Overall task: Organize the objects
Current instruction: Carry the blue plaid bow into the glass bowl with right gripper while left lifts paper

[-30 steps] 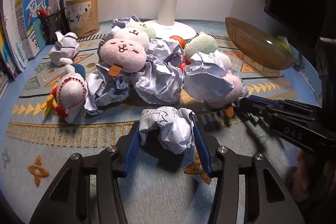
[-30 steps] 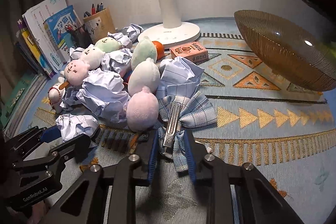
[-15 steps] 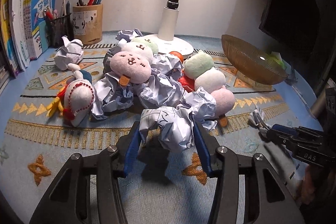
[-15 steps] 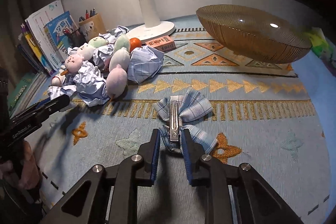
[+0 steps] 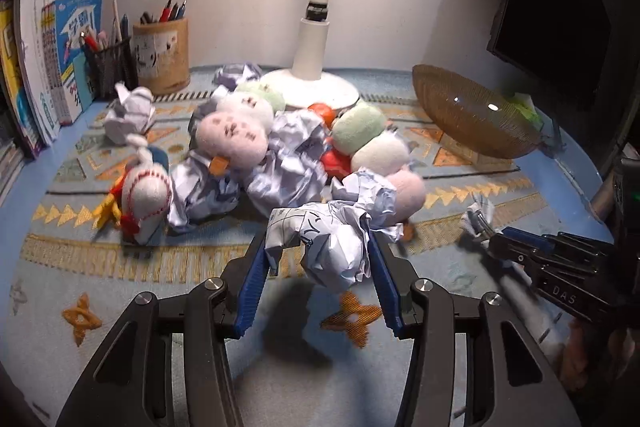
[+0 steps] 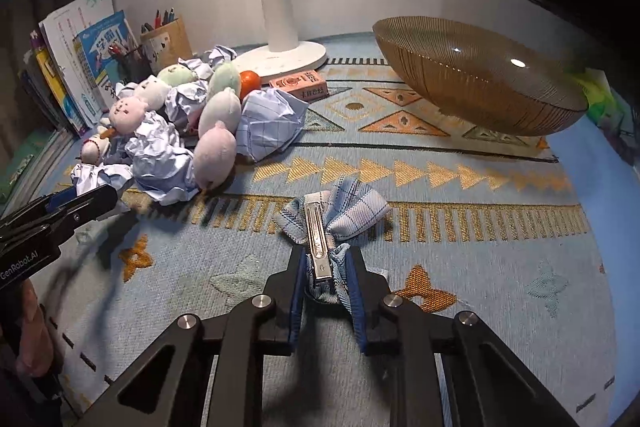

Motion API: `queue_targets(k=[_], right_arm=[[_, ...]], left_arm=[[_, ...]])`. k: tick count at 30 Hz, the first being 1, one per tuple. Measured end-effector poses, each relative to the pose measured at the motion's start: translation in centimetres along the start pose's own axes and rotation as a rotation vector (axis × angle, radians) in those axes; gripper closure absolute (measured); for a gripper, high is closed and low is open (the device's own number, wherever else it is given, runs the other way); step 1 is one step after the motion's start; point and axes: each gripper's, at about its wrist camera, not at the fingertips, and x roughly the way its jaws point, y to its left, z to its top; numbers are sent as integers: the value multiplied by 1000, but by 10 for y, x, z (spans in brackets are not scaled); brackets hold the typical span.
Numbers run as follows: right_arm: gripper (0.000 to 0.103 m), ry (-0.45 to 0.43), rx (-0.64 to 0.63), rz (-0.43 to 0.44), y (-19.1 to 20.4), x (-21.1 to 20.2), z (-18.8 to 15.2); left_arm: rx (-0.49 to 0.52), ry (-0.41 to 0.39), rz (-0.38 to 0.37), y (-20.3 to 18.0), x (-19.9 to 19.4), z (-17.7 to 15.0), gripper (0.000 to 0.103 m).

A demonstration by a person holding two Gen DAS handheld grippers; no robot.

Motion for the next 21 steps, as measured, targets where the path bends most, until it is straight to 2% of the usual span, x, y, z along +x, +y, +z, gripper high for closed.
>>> queue_targets(k=[5, 7, 10, 13, 17, 21], right_arm=[[84, -167, 46, 15, -27, -57, 40], [84, -239, 76, 4, -48, -79, 62], [84, -307, 119, -68, -74, -95, 91], [84, -315, 181, -97, -102, -89, 109], [84, -288, 251, -137, -130, -61, 123], [84, -260, 307, -133, -153, -42, 124]], left_arm=[[80, -81, -91, -51, -14, 68, 57], [91, -83, -138, -74, -1, 97, 57], [108, -75, -164, -110, 28, 130, 57], [105, -44, -218, -134, 66, 146, 57], [106, 7, -230, -156, 114, 153, 57], [110, 33, -244, -170, 141, 153, 57]])
